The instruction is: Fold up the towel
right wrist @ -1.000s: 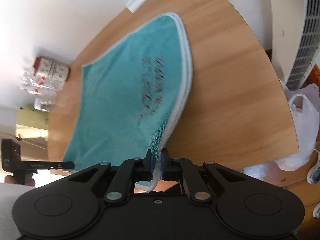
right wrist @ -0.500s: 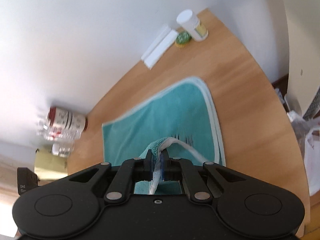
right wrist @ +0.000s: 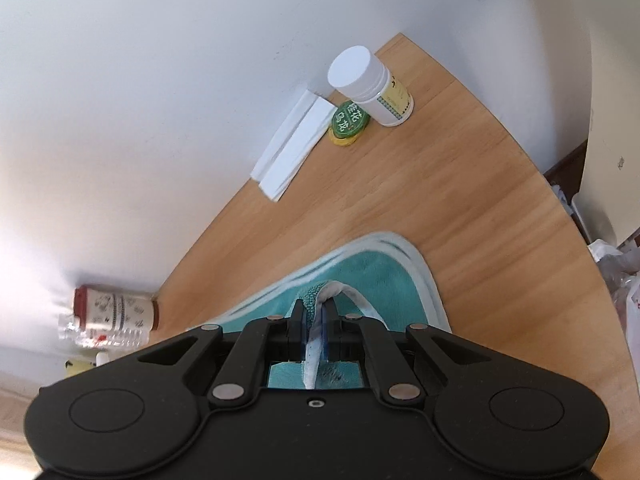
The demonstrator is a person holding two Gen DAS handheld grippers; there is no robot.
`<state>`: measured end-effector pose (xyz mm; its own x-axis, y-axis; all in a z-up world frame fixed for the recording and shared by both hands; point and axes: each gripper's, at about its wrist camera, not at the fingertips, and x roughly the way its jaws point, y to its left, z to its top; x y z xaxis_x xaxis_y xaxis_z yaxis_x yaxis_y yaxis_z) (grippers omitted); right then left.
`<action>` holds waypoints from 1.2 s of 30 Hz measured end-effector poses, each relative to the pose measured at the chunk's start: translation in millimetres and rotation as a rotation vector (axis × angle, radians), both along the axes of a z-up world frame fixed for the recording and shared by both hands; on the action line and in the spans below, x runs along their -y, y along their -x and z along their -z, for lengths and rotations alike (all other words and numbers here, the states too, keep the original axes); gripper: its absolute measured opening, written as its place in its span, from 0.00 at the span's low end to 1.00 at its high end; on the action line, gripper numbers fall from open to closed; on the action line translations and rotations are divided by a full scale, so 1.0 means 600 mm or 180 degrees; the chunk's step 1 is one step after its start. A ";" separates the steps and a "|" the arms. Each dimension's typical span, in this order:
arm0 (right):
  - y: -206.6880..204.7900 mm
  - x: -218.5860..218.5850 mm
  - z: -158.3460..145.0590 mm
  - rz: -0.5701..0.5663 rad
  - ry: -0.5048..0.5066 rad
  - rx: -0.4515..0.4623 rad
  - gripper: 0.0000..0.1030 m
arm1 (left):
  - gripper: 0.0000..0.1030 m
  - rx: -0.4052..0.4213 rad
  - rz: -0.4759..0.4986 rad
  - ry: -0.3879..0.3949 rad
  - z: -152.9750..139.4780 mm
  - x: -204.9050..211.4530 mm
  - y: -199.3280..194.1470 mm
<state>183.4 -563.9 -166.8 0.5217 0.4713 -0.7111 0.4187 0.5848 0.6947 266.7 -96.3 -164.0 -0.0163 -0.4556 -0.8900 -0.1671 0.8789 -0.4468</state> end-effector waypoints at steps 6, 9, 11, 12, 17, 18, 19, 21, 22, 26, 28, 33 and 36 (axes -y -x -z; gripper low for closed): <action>-0.008 -0.001 0.028 0.0311 0.0101 -0.0129 0.09 | 0.14 -0.0012 -0.0288 0.0079 0.028 -0.001 -0.043; -0.006 -0.009 0.025 0.0431 0.0317 -0.0144 0.10 | 0.27 0.0093 -0.0279 0.0139 0.029 0.005 -0.055; -0.002 -0.017 0.014 0.0480 0.0541 -0.0106 0.13 | 0.37 0.0078 -0.0269 0.0190 0.032 0.006 -0.061; -0.004 -0.021 0.013 0.0373 0.0619 -0.0168 0.13 | 0.39 0.0070 -0.0235 0.0219 0.032 0.006 -0.062; 0.004 -0.020 -0.007 0.0099 0.0920 -0.0186 0.31 | 0.45 0.0217 0.0055 0.0065 0.009 -0.006 -0.060; 0.012 -0.016 -0.021 0.0017 0.1010 -0.0132 0.31 | 0.48 0.0260 0.0111 0.0035 0.003 -0.011 -0.058; 0.017 -0.016 -0.029 -0.0087 0.1077 -0.0097 0.32 | 0.48 0.0280 0.0156 0.0013 -0.002 -0.013 -0.056; 0.029 -0.027 -0.047 -0.0455 0.1215 0.0038 0.32 | 0.48 0.0370 0.0279 -0.0070 -0.014 -0.020 -0.049; 0.045 -0.042 -0.057 -0.0782 0.1279 0.0137 0.32 | 0.48 0.0465 0.0343 -0.0133 -0.024 -0.025 -0.042; 0.101 -0.095 -0.064 -0.1781 0.1433 0.0379 0.32 | 0.48 0.0674 0.0656 -0.0383 -0.047 -0.032 -0.011; 0.121 -0.121 -0.060 -0.2167 0.1471 0.0426 0.32 | 0.48 0.0724 0.0821 -0.0582 -0.051 -0.025 0.004; 0.146 -0.184 -0.035 -0.2916 0.1632 0.0485 0.32 | 0.48 0.0788 0.1055 -0.0866 -0.055 -0.004 0.041; 0.145 -0.198 -0.021 -0.3106 0.1698 0.0491 0.32 | 0.50 0.0784 0.1007 -0.0923 -0.056 -0.001 0.061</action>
